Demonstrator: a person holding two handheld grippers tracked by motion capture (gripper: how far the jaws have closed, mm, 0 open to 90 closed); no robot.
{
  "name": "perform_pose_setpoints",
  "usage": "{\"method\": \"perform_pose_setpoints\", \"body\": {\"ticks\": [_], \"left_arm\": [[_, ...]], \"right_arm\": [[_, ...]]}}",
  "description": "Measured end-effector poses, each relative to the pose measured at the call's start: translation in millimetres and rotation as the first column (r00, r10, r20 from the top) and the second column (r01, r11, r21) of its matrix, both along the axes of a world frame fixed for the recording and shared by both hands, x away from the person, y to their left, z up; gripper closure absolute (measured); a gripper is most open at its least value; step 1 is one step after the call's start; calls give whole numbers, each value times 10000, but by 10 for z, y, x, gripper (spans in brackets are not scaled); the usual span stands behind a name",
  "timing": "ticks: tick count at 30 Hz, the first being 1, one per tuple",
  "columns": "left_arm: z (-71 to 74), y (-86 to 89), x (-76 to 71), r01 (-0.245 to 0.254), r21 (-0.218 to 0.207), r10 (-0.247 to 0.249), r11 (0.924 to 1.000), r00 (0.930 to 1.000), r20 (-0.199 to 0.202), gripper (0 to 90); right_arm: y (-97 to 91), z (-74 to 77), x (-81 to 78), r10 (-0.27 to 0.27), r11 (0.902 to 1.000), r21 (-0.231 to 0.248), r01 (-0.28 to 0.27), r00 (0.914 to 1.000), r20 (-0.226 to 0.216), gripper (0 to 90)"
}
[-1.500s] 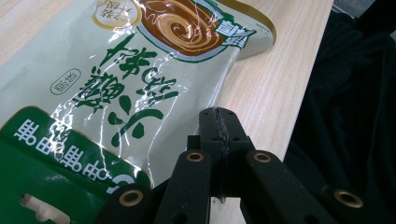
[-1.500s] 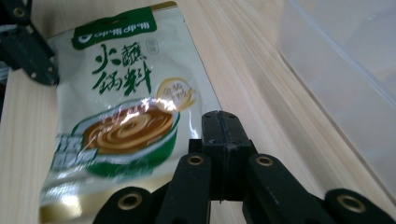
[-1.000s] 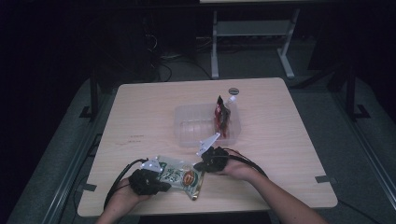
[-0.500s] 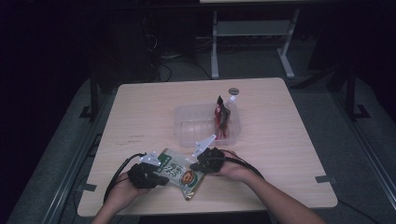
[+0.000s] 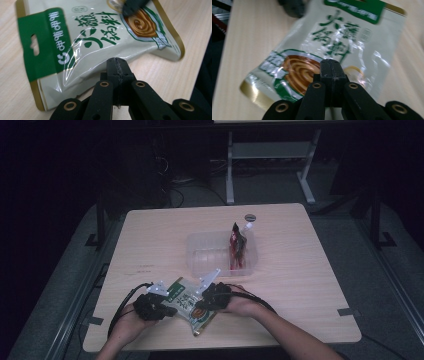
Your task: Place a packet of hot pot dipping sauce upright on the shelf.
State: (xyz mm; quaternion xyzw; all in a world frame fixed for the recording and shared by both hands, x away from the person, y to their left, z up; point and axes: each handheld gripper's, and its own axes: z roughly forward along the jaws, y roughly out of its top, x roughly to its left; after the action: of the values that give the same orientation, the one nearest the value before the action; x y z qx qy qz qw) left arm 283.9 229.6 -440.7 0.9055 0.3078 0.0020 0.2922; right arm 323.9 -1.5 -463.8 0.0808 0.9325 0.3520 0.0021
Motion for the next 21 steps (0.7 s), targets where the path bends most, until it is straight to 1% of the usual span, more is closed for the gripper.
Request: {"method": "perform_pose_setpoints", "body": {"ticks": [2,3,4,6,8,10,13,15,17,18,19,20,21], "left_arm": [[5,16,37,-161,33,161,9999,9998,134,898],[8,20,47,-255,60,254,9997,9996,134,898],[-1,24,64,-443,-40,443,9990,9987,254,898],[-8,38,112,-644,-59,645,9979,9975,298,898],[-12,40,143,-673,-41,674,9977,9972,323,898],[-22,22,177,-671,-82,674,9977,9972,310,898],[-32,-30,235,-528,-83,531,9986,9982,287,898],[-54,-104,270,-471,-95,474,9988,9985,280,898],[-77,-180,309,-348,-25,349,9994,9989,307,898],[-78,-211,329,-220,109,216,9997,9993,315,898],[-87,-244,341,-183,78,180,9998,9993,334,898],[-92,-270,354,-111,83,109,9999,9995,312,898],[-99,-293,363,-57,73,54,10000,9995,320,898]], "right_arm": [[48,-3,-59,105,9999,71,-105,9999,-53,900],[69,-3,-81,224,9997,65,-224,9997,-85,900],[86,-5,-97,312,9995,79,-312,9995,-54,900],[137,-12,-141,490,9986,188,-486,9986,-194,900],[197,-19,-188,758,9968,291,-751,9968,-267,900],[253,-16,-237,900,9956,284,-895,9958,-184,900],[299,-26,-269,1053,9937,412,-1041,9940,-292,900],[317,-27,-291,1176,9922,444,-1163,9927,-278,900],[324,-22,-312,1235,9916,416,-1223,9920,-256,900],[324,-23,-317,1259,9913,428,-1247,9917,-258,900],[320,-26,-319,1263,9911,451,-1252,9917,-223,899],[312,-31,-311,1298,9905,489,-1284,9912,-264,900],[301,-33,-303,1251,9909,552,-1225,9910,-471,899]]}}
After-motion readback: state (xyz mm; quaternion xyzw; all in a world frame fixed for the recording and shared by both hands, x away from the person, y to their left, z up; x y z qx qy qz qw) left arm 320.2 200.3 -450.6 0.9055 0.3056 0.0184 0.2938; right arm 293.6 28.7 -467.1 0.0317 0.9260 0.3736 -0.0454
